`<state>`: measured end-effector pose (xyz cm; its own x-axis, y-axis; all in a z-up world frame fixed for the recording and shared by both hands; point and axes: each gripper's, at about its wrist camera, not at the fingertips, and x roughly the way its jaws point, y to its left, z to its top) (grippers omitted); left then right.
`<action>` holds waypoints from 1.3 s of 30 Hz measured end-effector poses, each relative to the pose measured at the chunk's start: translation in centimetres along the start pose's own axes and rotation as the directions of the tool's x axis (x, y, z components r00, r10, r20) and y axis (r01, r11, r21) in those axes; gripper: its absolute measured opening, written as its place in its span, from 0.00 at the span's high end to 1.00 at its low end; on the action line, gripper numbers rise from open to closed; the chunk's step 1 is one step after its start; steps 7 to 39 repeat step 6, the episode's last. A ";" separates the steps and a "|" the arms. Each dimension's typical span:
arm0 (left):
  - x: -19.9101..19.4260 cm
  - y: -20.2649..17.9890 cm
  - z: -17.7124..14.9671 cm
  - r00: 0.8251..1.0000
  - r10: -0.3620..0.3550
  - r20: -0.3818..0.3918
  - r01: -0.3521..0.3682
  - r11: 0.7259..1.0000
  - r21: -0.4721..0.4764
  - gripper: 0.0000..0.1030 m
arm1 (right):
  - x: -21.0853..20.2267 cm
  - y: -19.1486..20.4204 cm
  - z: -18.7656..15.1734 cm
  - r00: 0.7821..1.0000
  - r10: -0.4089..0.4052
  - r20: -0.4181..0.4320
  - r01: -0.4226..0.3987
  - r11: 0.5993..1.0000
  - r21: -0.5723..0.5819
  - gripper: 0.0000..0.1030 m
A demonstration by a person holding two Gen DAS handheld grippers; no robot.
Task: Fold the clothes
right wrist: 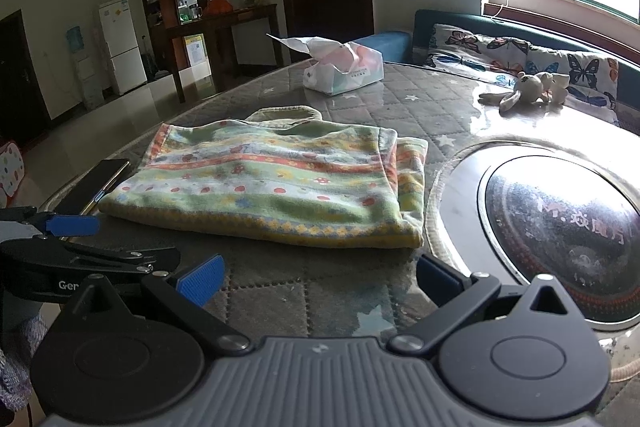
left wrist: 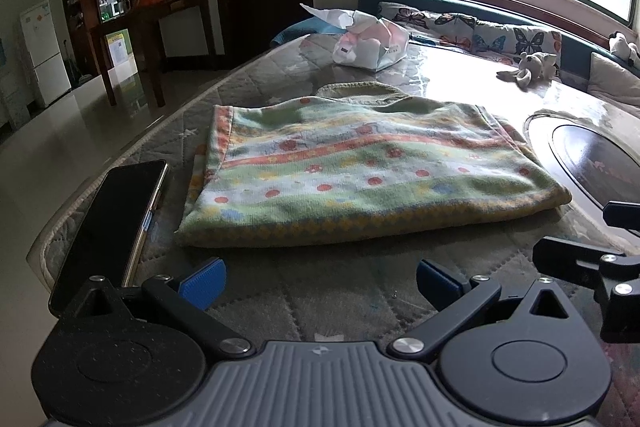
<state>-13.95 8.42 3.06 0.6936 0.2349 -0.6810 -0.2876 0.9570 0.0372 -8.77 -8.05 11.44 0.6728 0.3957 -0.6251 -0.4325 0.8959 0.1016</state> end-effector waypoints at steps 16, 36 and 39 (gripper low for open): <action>0.1 0.0 -0.1 1.000 0.004 -0.007 -0.004 1.000 0.001 0.00 | 0.0 0.0 -0.1 1.000 0.004 -0.002 -0.004 1.000 0.002 0.00; 0.1 0.0 -0.1 1.000 0.004 -0.007 -0.004 1.000 0.001 0.00 | 0.0 0.0 -0.1 1.000 0.004 -0.002 -0.004 1.000 0.002 0.00; 0.1 0.0 -0.1 1.000 0.004 -0.007 -0.004 1.000 0.001 0.00 | 0.0 0.0 -0.1 1.000 0.004 -0.002 -0.004 1.000 0.002 0.00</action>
